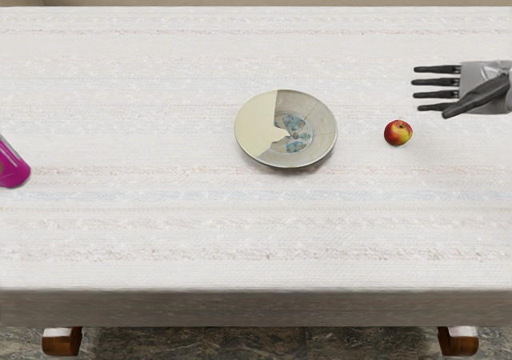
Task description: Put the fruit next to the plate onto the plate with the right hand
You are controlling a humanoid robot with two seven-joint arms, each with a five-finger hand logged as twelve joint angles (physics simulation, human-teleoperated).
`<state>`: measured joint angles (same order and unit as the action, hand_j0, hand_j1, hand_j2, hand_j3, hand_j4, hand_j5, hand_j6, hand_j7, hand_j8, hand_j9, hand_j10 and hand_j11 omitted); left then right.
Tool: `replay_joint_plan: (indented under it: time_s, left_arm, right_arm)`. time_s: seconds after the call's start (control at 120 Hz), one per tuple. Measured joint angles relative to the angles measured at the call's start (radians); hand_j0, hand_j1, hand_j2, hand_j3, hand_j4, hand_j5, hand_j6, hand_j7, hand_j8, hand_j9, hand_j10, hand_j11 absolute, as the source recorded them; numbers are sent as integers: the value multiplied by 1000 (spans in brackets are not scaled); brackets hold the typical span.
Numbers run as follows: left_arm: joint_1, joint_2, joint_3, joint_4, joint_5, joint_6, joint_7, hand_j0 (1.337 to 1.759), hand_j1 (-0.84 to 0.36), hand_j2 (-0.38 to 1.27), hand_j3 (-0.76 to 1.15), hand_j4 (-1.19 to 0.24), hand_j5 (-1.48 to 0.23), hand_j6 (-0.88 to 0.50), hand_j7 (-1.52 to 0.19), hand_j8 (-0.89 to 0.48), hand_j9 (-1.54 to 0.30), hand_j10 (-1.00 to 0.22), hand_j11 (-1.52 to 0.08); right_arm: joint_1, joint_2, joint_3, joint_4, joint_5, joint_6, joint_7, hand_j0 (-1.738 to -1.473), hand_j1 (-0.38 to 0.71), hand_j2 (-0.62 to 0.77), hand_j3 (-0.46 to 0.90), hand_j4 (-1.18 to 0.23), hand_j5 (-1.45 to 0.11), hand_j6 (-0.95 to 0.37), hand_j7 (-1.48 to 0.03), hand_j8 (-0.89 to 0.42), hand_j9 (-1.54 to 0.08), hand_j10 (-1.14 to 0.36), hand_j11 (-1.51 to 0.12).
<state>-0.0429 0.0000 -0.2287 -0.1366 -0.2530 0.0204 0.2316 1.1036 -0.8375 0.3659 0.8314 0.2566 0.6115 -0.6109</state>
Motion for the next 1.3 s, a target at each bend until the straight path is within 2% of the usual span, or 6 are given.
replay_joint_plan:
  time_s: [0.25,0.458,0.567,0.717,1.083,1.3]
  left_arm:
    - [5,0,1,0,0,0,0,1658,349,0,0,0,0,0,0,0,0,0,0]
    - [17,0,1,0,0,0,0,1658,349,0,0,0,0,-1,0,0,0,0,0]
    - [18,0,1,0,0,0,0,1658,349,0,0,0,0,0,0,0,0,0,0]
    - [18,0,2,0,0,0,0,1658,349,0,0,0,0,0,0,0,0,0,0]
    - [18,0,2,0,0,0,0,1658,349,0,0,0,0,0,0,0,0,0,0]
    - [18,0,2,0,0,0,0,1658,349,0,0,0,0,0,0,0,0,0,0]
  right_arm:
    - [7,-8,3,45,-14,0,0,-1658,-349,0,0,0,0,3,0,3,0,2,0]
    - [94,173,-59,148,-295,0,0,-1658,-349,0,0,0,0,2,0,2,0,1,0]
    - [170,238,-155,208,-359,0,0,-1658,-349,0,0,-1,0,1,0,1,0,0,0]
    - [189,275,-192,289,-425,0,0,-1658,-349,0,0,-1,0,0,0,0,0,0,0]
    - [186,314,-190,338,-707,-73,0,-1658,-349,0,0,-1,0,-2,0,-1,0,-1,0]
    - [201,215,-225,446,-909,-362,0,-1658,-349,0,0,-2,0,-3,0,-2,0,-1,0]
